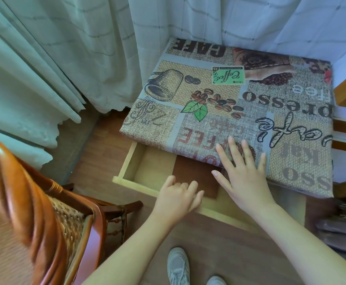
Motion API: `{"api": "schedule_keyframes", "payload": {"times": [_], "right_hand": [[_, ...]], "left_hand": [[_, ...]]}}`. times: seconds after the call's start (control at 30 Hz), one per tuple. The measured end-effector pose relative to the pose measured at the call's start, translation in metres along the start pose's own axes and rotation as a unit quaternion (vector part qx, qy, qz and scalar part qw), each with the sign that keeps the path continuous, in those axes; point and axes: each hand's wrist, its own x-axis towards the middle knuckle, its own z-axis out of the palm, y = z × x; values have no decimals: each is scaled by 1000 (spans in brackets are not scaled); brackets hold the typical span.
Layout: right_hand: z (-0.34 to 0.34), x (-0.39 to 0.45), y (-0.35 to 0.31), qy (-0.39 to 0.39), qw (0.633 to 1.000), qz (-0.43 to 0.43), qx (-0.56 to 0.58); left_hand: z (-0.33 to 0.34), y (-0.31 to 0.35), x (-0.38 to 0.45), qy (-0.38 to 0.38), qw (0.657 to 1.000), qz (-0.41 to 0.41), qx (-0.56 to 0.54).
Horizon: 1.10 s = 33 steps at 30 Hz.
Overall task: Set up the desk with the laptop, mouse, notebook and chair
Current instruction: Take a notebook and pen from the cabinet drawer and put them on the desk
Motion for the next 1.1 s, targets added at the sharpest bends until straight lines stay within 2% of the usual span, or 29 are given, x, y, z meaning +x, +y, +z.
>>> {"api": "schedule_keyframes", "payload": {"times": [0.13,0.3,0.5,0.63,0.8,0.9,0.97,1.03,1.07,1.1], "right_hand": [[2,-5,-1,7,1000,2,-5],[5,-12,2,15,1000,-4,-15],[8,-12,3,22,1000,-4,-2],[10,-11,2,54,998,-4,17],[30,-42,-3,189,975,-29,112],[54,-65,-15,154,977,-30,142],[68,-68,-22,96,975,22,197],[79,-62,-27,69,947,108,295],[82,-56,-29,60,914,159,369],[85,-49,-31,49,866,213,449]], "left_hand": [[7,9,-18,-94,995,25,-5],[8,10,-20,-148,989,7,-24],[8,15,-53,-219,973,37,-55],[4,7,-41,-242,967,-38,-74],[14,-12,-10,-303,925,-215,-80],[26,-16,-1,-328,900,-268,-106],[34,-12,0,-355,886,-266,-133],[40,-8,-1,-360,874,-277,-171],[42,-5,-1,-351,868,-289,-196],[43,-3,-2,-335,864,-303,-222]]}}
